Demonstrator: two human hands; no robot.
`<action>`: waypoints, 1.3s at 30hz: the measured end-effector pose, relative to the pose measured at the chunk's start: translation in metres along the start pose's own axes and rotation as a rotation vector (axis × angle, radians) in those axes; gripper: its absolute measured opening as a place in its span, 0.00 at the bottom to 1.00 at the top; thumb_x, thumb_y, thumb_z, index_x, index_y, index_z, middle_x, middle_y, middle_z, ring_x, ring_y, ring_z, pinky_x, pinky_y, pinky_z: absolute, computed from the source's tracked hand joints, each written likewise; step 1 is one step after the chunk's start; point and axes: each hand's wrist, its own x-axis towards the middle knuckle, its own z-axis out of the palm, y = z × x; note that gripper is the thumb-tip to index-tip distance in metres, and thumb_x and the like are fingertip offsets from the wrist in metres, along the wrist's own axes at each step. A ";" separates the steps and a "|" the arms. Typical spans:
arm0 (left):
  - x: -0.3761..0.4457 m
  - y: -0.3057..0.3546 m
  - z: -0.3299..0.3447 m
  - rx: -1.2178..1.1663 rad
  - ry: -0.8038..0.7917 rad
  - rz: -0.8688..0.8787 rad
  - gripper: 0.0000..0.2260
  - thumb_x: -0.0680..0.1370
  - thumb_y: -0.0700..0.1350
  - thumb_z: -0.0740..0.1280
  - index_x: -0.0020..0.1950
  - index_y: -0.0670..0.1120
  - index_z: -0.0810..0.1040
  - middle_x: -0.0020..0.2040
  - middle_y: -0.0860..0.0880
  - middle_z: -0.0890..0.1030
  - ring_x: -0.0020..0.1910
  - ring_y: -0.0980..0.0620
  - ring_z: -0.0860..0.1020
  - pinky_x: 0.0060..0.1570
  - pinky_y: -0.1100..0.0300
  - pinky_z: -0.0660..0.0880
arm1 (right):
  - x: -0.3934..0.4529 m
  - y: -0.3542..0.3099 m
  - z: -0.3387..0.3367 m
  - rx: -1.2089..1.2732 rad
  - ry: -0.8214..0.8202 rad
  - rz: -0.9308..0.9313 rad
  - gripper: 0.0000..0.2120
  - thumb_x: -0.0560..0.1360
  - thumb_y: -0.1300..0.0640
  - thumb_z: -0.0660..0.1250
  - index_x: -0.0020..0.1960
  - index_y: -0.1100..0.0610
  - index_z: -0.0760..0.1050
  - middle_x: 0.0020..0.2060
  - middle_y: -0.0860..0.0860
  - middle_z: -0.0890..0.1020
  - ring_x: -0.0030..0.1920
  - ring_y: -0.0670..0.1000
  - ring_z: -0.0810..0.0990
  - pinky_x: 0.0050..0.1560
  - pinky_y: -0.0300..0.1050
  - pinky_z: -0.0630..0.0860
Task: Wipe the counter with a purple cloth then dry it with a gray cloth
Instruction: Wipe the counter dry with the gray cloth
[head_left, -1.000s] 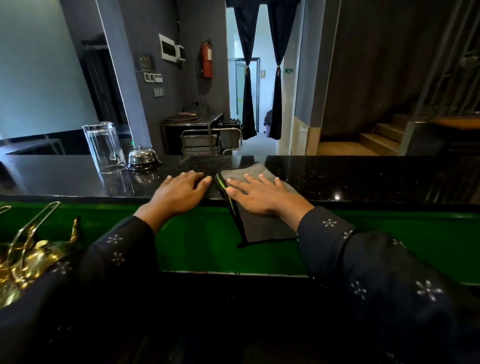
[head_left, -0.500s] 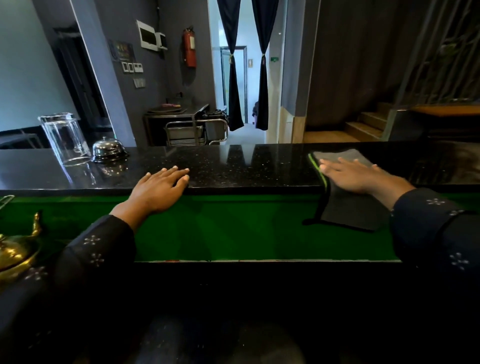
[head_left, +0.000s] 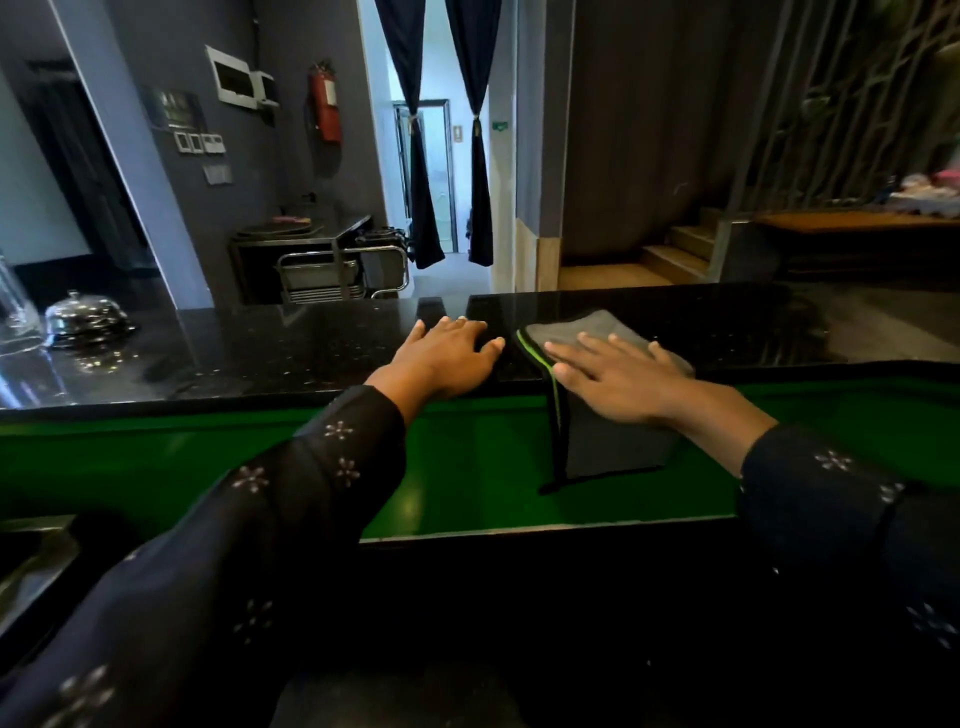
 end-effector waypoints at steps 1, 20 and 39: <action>0.008 0.006 0.003 -0.004 -0.007 -0.007 0.27 0.80 0.59 0.49 0.76 0.48 0.59 0.77 0.45 0.59 0.77 0.47 0.53 0.73 0.44 0.43 | 0.001 0.010 -0.003 0.008 -0.001 0.008 0.25 0.77 0.33 0.37 0.74 0.31 0.46 0.78 0.45 0.48 0.78 0.55 0.45 0.72 0.64 0.40; 0.027 0.019 0.026 0.065 -0.075 -0.071 0.28 0.80 0.61 0.45 0.78 0.52 0.52 0.79 0.49 0.51 0.77 0.51 0.49 0.74 0.50 0.45 | 0.011 0.124 -0.029 -0.011 -0.043 0.069 0.27 0.76 0.32 0.38 0.75 0.32 0.46 0.78 0.45 0.47 0.78 0.55 0.46 0.72 0.65 0.42; 0.063 0.128 0.039 -0.003 -0.060 0.120 0.27 0.80 0.61 0.52 0.76 0.50 0.60 0.76 0.47 0.60 0.75 0.46 0.59 0.73 0.44 0.53 | -0.012 0.183 -0.033 -0.023 0.006 0.140 0.28 0.75 0.31 0.38 0.74 0.32 0.47 0.78 0.45 0.48 0.78 0.55 0.48 0.72 0.63 0.44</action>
